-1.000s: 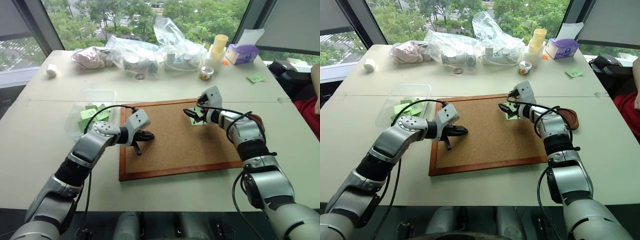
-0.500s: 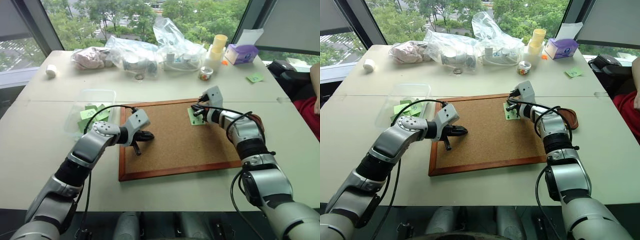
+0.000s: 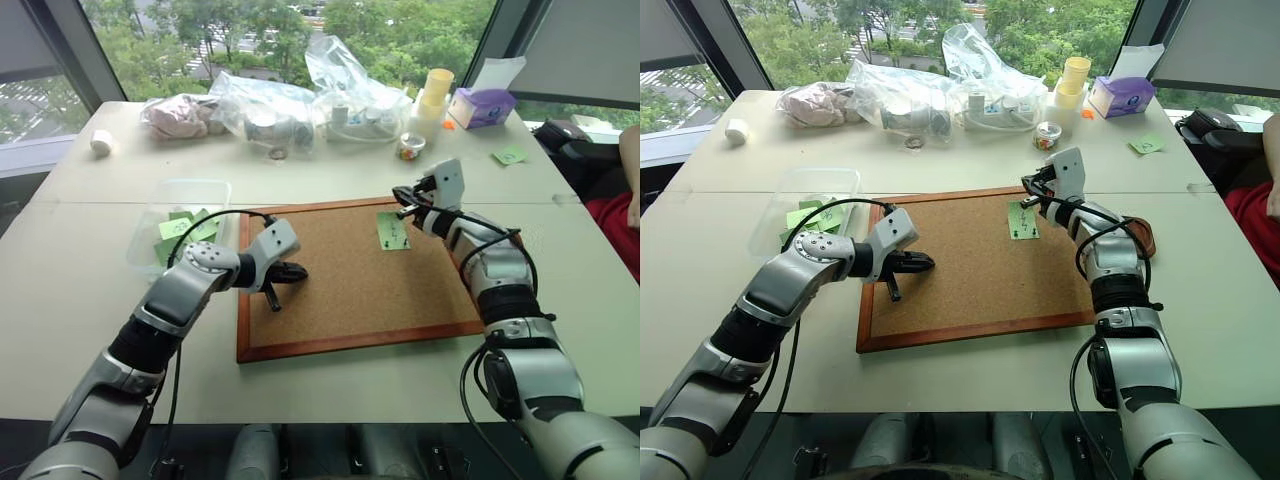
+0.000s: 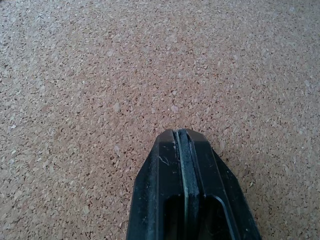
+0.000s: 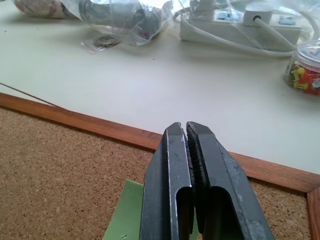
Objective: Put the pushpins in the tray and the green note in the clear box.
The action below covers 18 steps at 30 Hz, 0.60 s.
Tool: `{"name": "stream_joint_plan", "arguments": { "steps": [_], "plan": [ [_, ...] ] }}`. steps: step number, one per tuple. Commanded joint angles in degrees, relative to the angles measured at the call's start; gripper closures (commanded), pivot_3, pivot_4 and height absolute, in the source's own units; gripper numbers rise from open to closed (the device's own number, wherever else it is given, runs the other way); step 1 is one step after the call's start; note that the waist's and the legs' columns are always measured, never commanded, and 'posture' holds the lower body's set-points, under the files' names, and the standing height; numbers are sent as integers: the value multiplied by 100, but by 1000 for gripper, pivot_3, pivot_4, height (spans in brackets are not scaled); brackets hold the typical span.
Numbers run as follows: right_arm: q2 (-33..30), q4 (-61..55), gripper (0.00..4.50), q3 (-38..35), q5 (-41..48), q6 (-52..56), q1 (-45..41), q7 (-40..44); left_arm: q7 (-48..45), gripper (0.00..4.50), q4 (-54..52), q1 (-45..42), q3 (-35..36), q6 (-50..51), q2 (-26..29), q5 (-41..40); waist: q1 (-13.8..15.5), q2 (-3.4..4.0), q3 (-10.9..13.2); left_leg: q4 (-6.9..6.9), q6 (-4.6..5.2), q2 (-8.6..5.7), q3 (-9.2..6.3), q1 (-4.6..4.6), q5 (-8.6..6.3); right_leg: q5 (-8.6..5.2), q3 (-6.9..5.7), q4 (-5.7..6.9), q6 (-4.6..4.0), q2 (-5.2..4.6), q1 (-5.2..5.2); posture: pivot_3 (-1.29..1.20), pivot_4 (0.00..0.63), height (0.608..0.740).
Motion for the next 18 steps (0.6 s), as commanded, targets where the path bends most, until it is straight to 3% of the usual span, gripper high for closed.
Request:
{"name": "stream_joint_plan", "arguments": {
  "steps": [1,8,12,18],
  "plan": [
    [9,-282,4476,-280,209,56,-88,-123,-90,4500,30,87,-201,77,-23,72,2,0,0,0,0,0,0,0,0,0,0,0,0,0,0,0,150,738],
    [-307,-1500,4476,-929,568,683,431,-608,-91,4500,-129,188,-156,149,16,51,15,0,0,-1,0,0,-2,-1,0,0,0,0,0,-2,0,0,150,738],
    [-882,-2655,4476,-1307,159,1046,1492,-1266,-44,4500,-304,348,-69,112,4,2,47,0,-1,-7,0,-1,-5,-2,-1,-1,0,-3,-1,-6,0,0,150,738],
    [-939,-3275,4476,-1499,173,1604,2282,-1642,-194,4500,-269,370,38,-239,24,10,-88,23,-15,-8,-5,1,3,6,2,0,7,0,0,-2,0,0,150,738]
  ]
}}
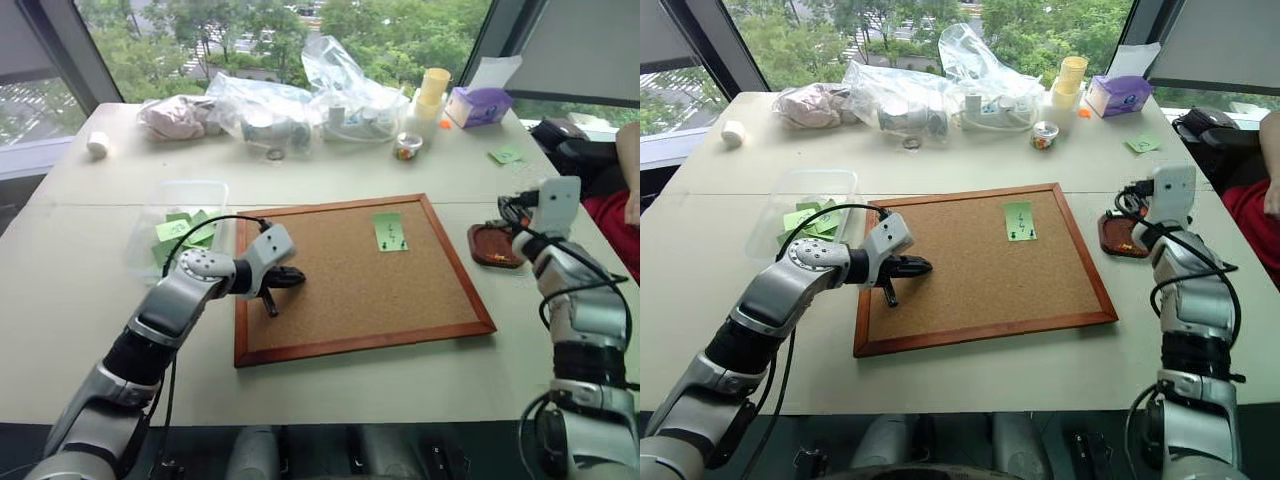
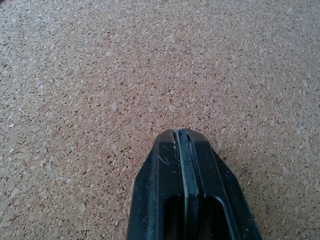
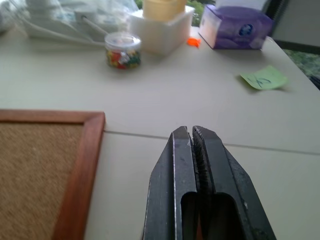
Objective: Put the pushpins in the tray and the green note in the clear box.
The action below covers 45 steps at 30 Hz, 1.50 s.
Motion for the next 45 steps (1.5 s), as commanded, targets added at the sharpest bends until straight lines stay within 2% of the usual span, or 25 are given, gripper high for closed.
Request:
{"name": "stream_joint_plan", "arguments": {
  "steps": [1,9,18,21,28,34,42,45],
  "plan": [
    [27,-344,4476,-290,215,502,23,-227,-303,4500,185,-123,-237,-324,-6,59,-28,7,-4,0,-3,0,-1,1,2,0,0,2,0,1,1,0,150,738],
    [-2,-268,4476,-447,569,1174,-12,-239,-569,4500,555,-437,-278,-669,-1,174,-2,7,-4,2,3,-4,-6,-3,-1,0,-1,-4,1,3,6,0,150,738],
    [-85,162,4476,-432,552,1159,-139,-265,-751,4500,693,-527,-237,-988,12,284,-14,7,-3,2,3,-5,-6,-4,-1,0,-1,-5,1,3,5,0,150,738],
    [-125,396,3590,-389,460,1067,-204,-296,-770,4500,704,-535,-203,-1020,-15,291,-16,7,-3,2,3,-4,-7,-4,-1,0,-1,-4,1,4,5,0,150,738],
    [-135,544,88,-407,475,982,-285,-311,-753,4500,666,-476,-163,-1001,-31,285,-22,7,-3,2,3,-4,-7,-5,-1,0,-1,-4,1,4,5,0,150,738],
    [-105,511,88,-451,588,999,-350,-249,-733,4500,677,-461,-163,-1013,-45,295,-26,7,-3,2,3,-4,-7,-5,-1,0,-1,-4,1,3,4,0,150,738],
    [143,581,88,-1010,1322,1492,-584,-375,-679,4500,651,-405,-166,-1003,-70,331,-20,7,-3,2,3,-3,-7,-5,-1,0,-1,-4,1,3,4,0,150,738],
    [80,599,88,-993,1283,1489,-552,-405,-667,4500,636,-388,-166,-1000,-64,338,-20,8,-3,2,3,-3,-7,-5,-1,0,-1,-4,1,3,4,0,150,738]
  ]
}}
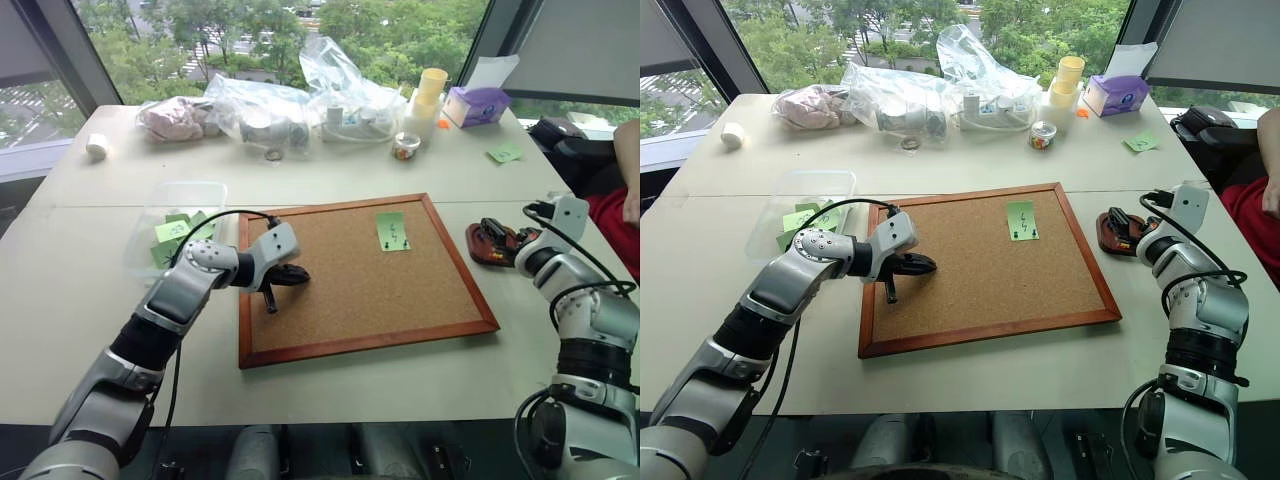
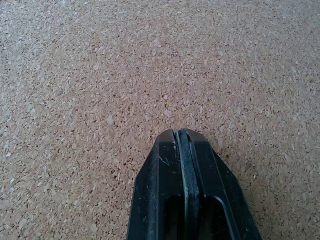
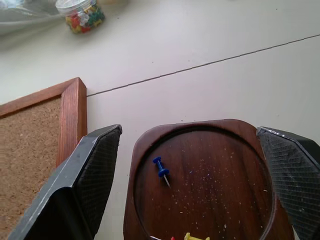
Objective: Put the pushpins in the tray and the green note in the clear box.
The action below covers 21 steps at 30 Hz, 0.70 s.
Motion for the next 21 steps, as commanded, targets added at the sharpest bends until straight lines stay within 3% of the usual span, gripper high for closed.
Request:
{"name": "stream_joint_plan", "arguments": {
  "steps": [1,8,12,21],
  "plan": [
    [-136,-58,88,-20,-66,-132,-17,-15,30,4500,-122,23,63,-59,-13,15,-2,0,0,0,0,0,0,0,0,0,0,0,0,0,0,0,150,738],
    [-379,-1146,88,756,-238,-590,502,904,7,4500,-175,66,77,-54,38,3,-20,1,1,-1,0,0,-1,-1,0,0,0,0,0,2,-1,0,150,738],
    [-240,-1947,88,1583,-239,-521,815,1458,-47,4500,-80,-5,48,-132,65,42,-30,1,1,-1,0,3,-5,-1,0,0,0,0,1,5,-1,0,150,738],
    [213,-1300,88,2195,-541,-957,456,1606,-46,4500,-84,-33,39,-124,15,60,-2,-1,2,1,5,-1,-3,-4,-3,0,-1,-2,0,2,-1,0,150,738]
  ]
}}
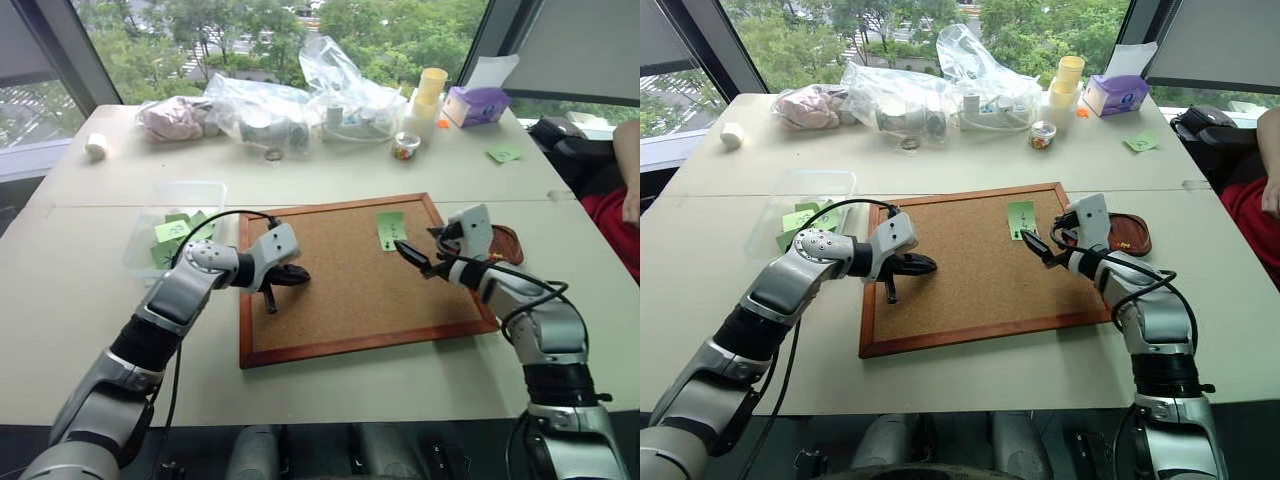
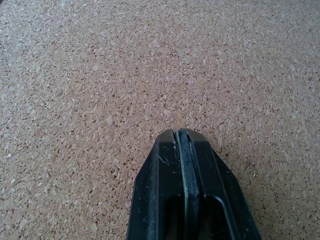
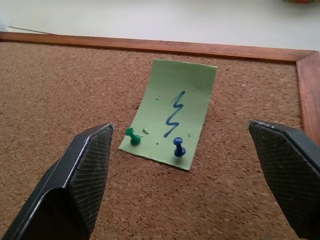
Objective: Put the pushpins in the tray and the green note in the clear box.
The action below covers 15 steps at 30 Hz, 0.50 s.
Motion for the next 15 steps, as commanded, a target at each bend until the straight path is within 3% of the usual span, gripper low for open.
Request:
{"name": "stream_joint_plan", "arguments": {
  "steps": [1,9,12,15],
  "plan": [
    [43,146,88,-6,-100,-253,-174,38,-4,4500,-104,-26,47,-51,26,36,-2,0,0,0,0,1,0,0,0,0,0,0,0,0,0,0,150,738],
    [89,318,88,7,-143,-338,-231,138,44,4500,-206,64,70,10,27,12,-13,0,0,0,0,2,0,0,0,0,0,1,0,1,0,0,150,738],
    [125,435,836,12,-176,-396,-280,145,59,4500,-209,78,60,12,16,13,-12,0,0,0,0,1,0,0,0,0,0,0,0,1,0,0,150,738],
    [184,600,2254,98,-261,-456,-341,140,70,4500,-213,81,53,16,1,8,-13,0,0,0,0,1,0,0,0,0,0,1,0,1,-1,0,150,738]
  ]
}}
